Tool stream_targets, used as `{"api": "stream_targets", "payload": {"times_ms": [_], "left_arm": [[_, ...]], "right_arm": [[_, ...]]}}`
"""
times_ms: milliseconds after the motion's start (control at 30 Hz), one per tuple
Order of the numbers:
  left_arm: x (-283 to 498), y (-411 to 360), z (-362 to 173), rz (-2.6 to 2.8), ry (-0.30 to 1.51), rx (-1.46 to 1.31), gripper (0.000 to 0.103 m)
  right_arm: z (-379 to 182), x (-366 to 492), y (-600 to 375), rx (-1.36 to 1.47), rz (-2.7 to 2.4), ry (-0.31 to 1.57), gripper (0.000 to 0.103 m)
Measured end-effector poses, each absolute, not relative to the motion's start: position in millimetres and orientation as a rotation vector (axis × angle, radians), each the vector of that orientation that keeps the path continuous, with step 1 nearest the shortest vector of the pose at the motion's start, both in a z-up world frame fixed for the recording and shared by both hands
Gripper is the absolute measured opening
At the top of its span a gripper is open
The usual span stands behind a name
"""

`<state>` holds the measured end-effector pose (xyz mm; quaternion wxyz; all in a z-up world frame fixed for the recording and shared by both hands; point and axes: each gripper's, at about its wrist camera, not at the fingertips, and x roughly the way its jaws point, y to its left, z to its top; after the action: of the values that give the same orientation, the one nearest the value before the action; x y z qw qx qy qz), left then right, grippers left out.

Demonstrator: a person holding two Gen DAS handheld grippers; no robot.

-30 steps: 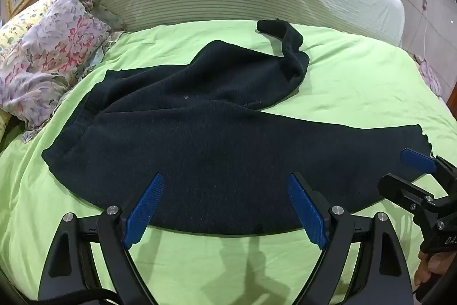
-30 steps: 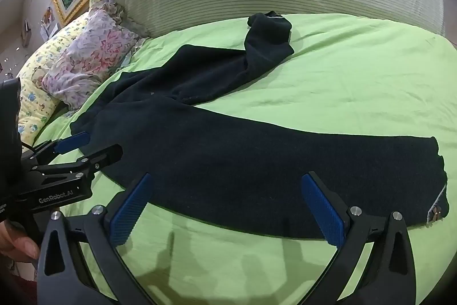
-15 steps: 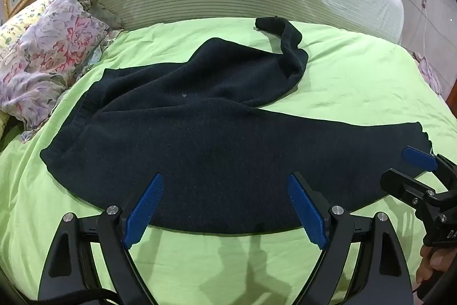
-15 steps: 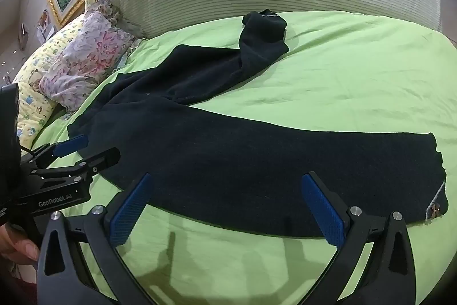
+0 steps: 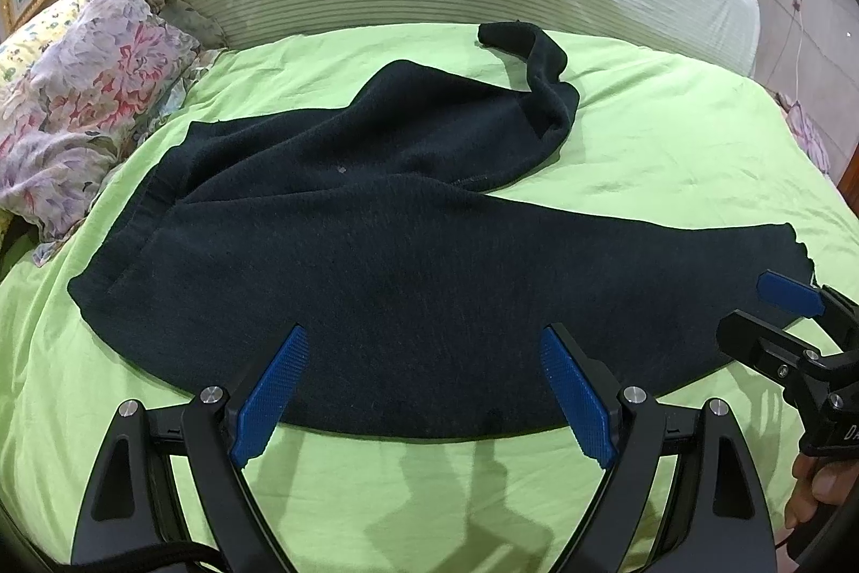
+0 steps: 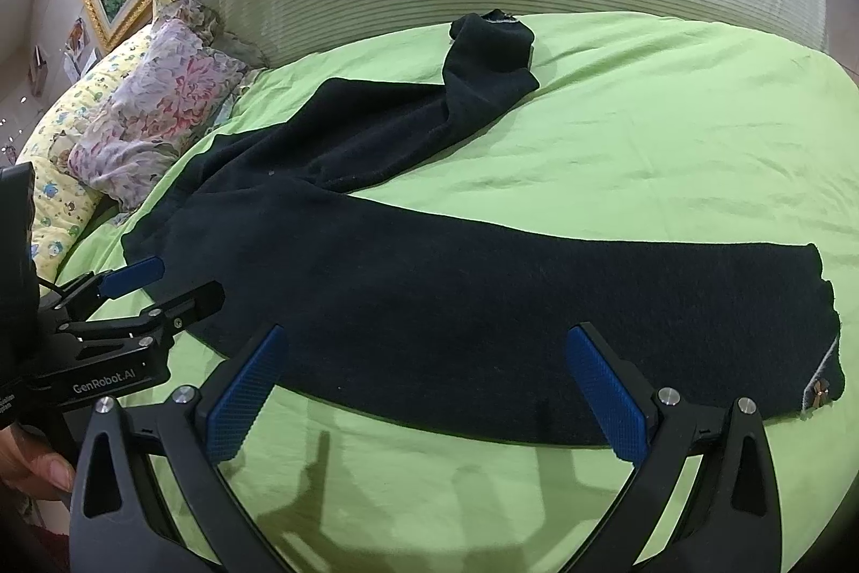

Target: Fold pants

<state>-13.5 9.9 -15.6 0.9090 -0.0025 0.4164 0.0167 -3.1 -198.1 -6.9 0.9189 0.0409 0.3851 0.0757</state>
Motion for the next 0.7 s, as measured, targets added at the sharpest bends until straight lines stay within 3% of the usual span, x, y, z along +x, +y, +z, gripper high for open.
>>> {"api": "stream_targets", "payload": {"times_ms": [700], "left_arm": [[0,5,-21,0.03,0.893,-0.027,0.089]], "right_arm": [[-5,7,-203,0.143,0.161,0.823,0.103]]}}
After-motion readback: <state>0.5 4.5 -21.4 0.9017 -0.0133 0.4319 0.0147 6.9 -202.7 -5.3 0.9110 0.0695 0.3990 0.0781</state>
